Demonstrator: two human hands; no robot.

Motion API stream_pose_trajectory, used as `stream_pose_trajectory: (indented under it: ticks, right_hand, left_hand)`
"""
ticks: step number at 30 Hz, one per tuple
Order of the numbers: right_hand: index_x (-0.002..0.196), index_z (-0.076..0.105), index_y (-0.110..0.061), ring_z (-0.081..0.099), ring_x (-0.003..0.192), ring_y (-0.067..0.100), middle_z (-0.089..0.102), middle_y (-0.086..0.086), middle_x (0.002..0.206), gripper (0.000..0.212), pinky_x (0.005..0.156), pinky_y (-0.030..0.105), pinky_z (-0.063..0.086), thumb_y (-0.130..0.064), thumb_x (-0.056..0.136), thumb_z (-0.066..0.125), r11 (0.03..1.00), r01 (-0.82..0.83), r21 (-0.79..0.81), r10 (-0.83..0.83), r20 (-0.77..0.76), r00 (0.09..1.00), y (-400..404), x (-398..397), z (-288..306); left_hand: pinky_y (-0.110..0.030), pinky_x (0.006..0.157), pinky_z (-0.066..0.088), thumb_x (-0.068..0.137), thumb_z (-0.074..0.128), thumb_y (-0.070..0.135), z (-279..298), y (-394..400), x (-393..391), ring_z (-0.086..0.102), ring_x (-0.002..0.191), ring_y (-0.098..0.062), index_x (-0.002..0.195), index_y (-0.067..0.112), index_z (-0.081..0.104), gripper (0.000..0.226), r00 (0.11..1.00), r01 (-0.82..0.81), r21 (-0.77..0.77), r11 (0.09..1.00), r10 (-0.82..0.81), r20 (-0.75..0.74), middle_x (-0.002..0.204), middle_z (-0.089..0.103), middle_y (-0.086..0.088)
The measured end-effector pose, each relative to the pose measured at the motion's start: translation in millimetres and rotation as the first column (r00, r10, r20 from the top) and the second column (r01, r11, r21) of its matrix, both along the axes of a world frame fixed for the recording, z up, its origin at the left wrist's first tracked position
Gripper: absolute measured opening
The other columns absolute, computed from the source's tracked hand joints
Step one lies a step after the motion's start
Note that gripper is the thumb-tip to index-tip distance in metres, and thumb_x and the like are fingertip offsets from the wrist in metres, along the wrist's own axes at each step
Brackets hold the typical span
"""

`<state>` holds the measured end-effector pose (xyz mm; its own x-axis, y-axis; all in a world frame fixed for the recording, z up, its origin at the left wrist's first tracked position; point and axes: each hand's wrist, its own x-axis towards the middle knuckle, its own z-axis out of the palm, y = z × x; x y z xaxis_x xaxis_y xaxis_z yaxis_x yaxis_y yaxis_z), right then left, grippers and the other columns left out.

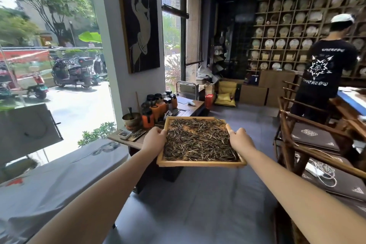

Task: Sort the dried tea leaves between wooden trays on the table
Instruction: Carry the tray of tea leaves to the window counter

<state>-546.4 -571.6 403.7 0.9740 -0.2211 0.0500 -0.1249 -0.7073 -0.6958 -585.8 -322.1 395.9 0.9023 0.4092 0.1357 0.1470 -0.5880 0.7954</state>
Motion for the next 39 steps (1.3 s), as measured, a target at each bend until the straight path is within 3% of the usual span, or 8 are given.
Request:
stream_pose_trajectory:
  ticks: [2, 7, 15, 18, 23, 31, 35, 39]
  right_hand:
    - [0.121, 0.039, 0.003, 0.051, 0.112, 0.038, 0.051, 0.025, 0.127, 0.041, 0.075, 0.034, 0.036, -0.030, 0.098, 0.034, 1.000, -0.007, 0.003, 0.007, 0.015, 1.000, 3, 45, 7]
    - [0.126, 0.037, 0.004, 0.049, 0.118, 0.038, 0.049, 0.026, 0.131, 0.045, 0.087, 0.037, 0.040, -0.032, 0.099, 0.033, 1.000, -0.026, -0.002, 0.026, 0.035, 0.999, 11, 147, 25]
    - [0.129, 0.035, 0.003, 0.047, 0.121, 0.038, 0.047, 0.024, 0.133, 0.044, 0.089, 0.037, 0.040, -0.029, 0.099, 0.032, 0.998, -0.057, -0.001, 0.057, 0.016, 0.998, 40, 276, 22]
    - [0.126, 0.038, 0.003, 0.048, 0.118, 0.037, 0.050, 0.023, 0.130, 0.042, 0.086, 0.037, 0.041, -0.029, 0.099, 0.033, 0.997, -0.071, -0.019, 0.071, 0.025, 0.997, 56, 329, 16]
    - [0.121, 0.040, 0.006, 0.051, 0.113, 0.037, 0.053, 0.025, 0.125, 0.041, 0.083, 0.036, 0.040, -0.028, 0.099, 0.031, 0.994, -0.113, -0.004, 0.113, 0.044, 0.993, 94, 436, 10]
    - [0.115, 0.044, 0.004, 0.051, 0.111, 0.041, 0.054, 0.029, 0.121, 0.040, 0.087, 0.040, 0.040, -0.031, 0.098, 0.035, 0.983, -0.171, 0.068, 0.164, 0.097, 0.982, 175, 589, 8]
    - [0.118, 0.044, 0.004, 0.051, 0.113, 0.038, 0.054, 0.027, 0.122, 0.043, 0.087, 0.037, 0.040, -0.032, 0.097, 0.036, 0.966, -0.245, 0.077, 0.236, 0.106, 0.966, 221, 650, 5]
    - [0.111, 0.045, -0.001, 0.053, 0.109, 0.037, 0.057, 0.024, 0.114, 0.041, 0.077, 0.035, 0.035, -0.037, 0.096, 0.036, 0.942, -0.330, 0.063, 0.321, 0.117, 0.940, 272, 708, -6]
  left_hand:
    - [-0.031, 0.067, 0.040, 0.094, 0.042, 0.027, 5, 2, 44, 0.057, 0.082, -0.020, 0.093, 0.011, 0.057, 0.022, 1.000, -0.008, -0.053, 0.999, 0.009, 0.010, 0.082, 0.059, -0.002]
    - [-0.023, 0.054, 0.037, 0.094, 0.043, 0.027, 15, 8, 140, 0.052, 0.069, -0.010, 0.090, 0.012, 0.056, 0.021, 0.999, -0.009, -0.140, 0.990, 0.016, 0.047, 0.076, 0.057, 0.002]
    - [-0.019, 0.051, 0.032, 0.095, 0.042, 0.028, 11, 34, 265, 0.049, 0.067, -0.004, 0.096, 0.012, 0.057, 0.022, 0.999, -0.039, -0.111, 0.993, 0.043, 0.034, 0.076, 0.055, 0.006]
    - [-0.021, 0.050, 0.033, 0.095, 0.043, 0.026, 4, 49, 315, 0.050, 0.065, -0.007, 0.087, 0.013, 0.057, 0.020, 0.997, -0.057, -0.110, 0.992, 0.061, 0.036, 0.074, 0.055, 0.004]
    - [-0.030, 0.067, 0.035, 0.092, 0.044, 0.023, 2, 87, 411, 0.054, 0.080, -0.021, 0.090, 0.006, 0.060, 0.024, 0.992, -0.112, -0.077, 0.991, 0.116, 0.050, 0.085, 0.061, -0.005]
    - [-0.030, 0.074, 0.039, 0.095, 0.045, 0.027, 12, 163, 544, 0.060, 0.095, -0.027, 0.104, 0.004, 0.061, 0.030, 0.977, -0.185, -0.103, 0.977, 0.194, 0.085, 0.100, 0.066, -0.011]
    - [-0.031, 0.080, 0.046, 0.096, 0.044, 0.030, 8, 202, 587, 0.060, 0.091, -0.023, 0.109, 0.006, 0.059, 0.032, 0.962, -0.254, -0.119, 0.960, 0.264, 0.075, 0.103, 0.066, -0.010]
    - [-0.034, 0.077, 0.049, 0.096, 0.043, 0.030, -4, 241, 620, 0.063, 0.092, -0.027, 0.107, 0.006, 0.061, 0.032, 0.933, -0.343, -0.137, 0.929, 0.355, 0.068, 0.100, 0.068, -0.011]
